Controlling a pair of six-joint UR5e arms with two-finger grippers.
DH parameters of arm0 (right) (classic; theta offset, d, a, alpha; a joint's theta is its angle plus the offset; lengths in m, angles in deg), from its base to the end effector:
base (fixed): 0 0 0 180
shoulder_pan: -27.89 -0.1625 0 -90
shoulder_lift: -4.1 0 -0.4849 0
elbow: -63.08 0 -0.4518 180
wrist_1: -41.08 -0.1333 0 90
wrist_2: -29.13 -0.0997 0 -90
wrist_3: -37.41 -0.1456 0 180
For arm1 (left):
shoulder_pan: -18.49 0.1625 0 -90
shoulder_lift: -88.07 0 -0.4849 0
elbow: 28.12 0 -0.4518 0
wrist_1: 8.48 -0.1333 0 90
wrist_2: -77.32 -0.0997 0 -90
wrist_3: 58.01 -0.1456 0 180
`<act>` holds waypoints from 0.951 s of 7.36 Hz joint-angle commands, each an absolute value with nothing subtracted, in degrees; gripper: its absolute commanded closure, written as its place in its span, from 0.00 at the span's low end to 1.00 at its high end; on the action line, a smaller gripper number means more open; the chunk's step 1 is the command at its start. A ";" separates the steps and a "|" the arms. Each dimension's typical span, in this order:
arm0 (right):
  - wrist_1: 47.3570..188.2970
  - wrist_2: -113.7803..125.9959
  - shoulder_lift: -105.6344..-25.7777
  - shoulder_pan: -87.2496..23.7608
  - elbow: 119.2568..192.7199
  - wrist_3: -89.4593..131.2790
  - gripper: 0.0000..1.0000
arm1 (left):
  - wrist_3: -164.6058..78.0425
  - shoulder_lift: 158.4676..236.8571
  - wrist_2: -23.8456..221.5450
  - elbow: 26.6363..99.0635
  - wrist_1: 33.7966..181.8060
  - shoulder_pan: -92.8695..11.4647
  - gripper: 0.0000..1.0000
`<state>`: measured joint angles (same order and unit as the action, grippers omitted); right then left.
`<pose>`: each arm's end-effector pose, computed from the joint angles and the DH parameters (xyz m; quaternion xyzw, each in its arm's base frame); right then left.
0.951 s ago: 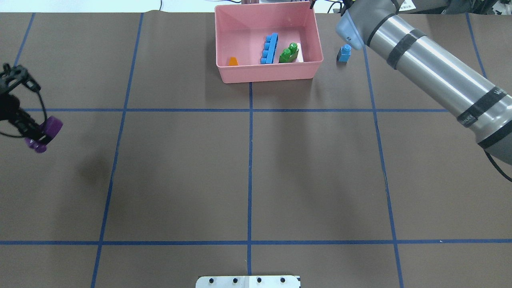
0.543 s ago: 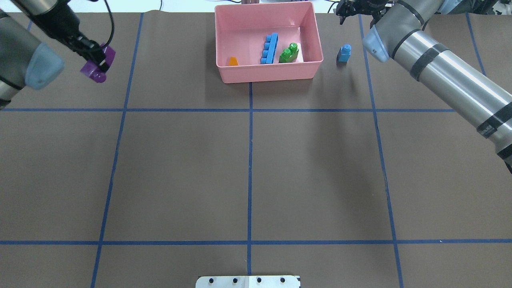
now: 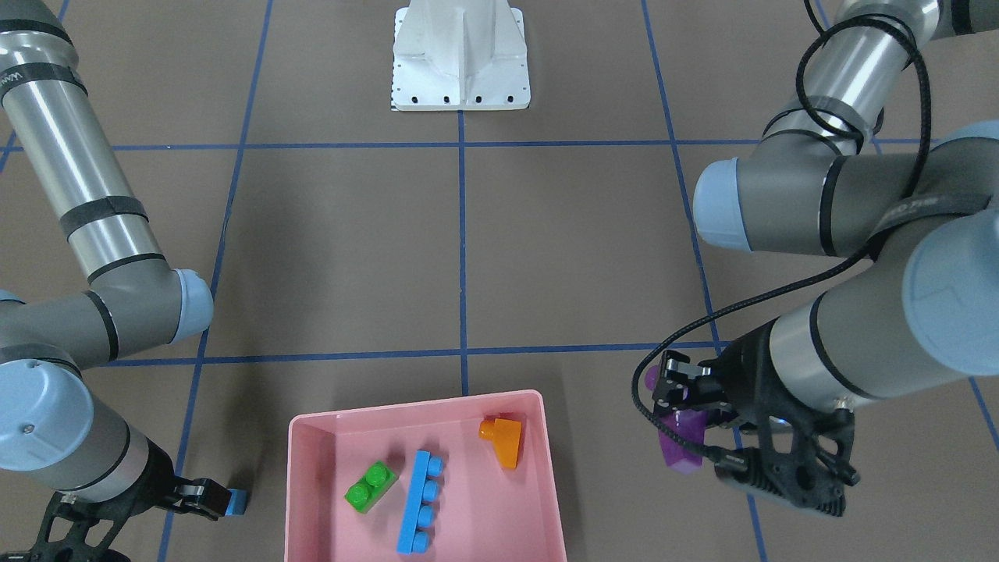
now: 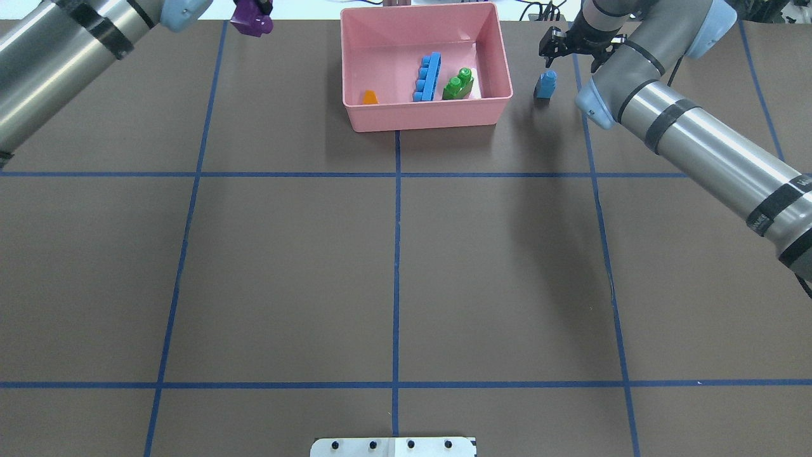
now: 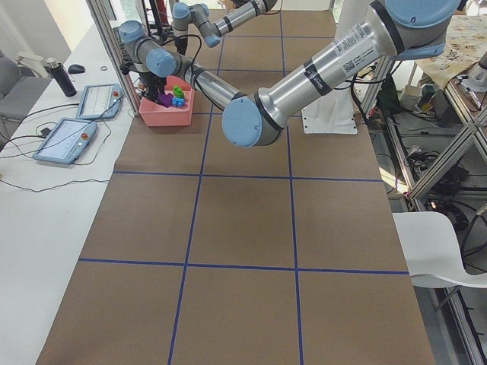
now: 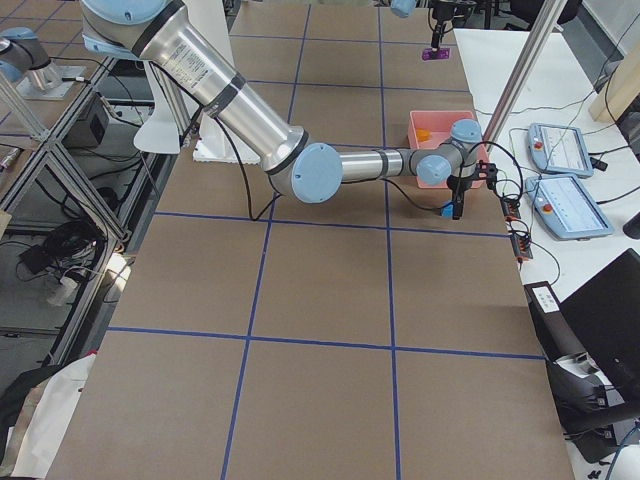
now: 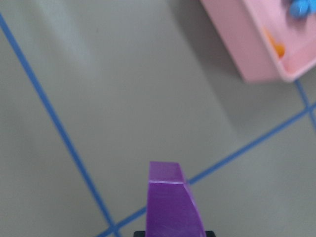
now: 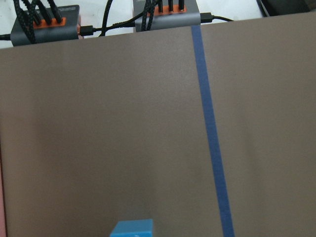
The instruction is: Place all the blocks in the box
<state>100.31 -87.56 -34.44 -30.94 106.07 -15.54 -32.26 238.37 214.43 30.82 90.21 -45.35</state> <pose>-0.4523 -0.8790 0.4783 0.0712 -0.3605 0.1066 0.9239 0.3971 -0.8689 0.1989 0.1025 0.4702 0.1330 0.8664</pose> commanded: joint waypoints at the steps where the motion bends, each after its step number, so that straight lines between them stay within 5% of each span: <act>1: 99.44 -86.10 -32.04 -28.99 103.70 -17.68 0.00 | -20.27 244.23 203.50 19.99 104.24 -40.07 1.00; 4: 96.99 -82.93 -32.11 -26.96 101.15 -17.78 0.00 | -10.06 249.50 194.75 10.93 114.46 -34.60 1.00; 5: 97.07 -82.93 -32.11 -26.96 101.14 -17.78 0.04 | -9.85 250.74 191.00 9.16 116.05 -32.68 0.88; 6: 96.98 -82.93 -32.02 -26.61 101.05 -17.78 0.40 | -8.46 250.84 189.22 8.62 116.93 -31.53 0.30; 7: 97.07 -83.02 -32.11 -26.43 101.05 -17.78 0.99 | -7.83 251.02 189.38 9.05 117.20 -31.34 0.00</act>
<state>97.08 -82.99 -32.07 -26.71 101.15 -17.78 -9.03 250.57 190.50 9.33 116.29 -32.21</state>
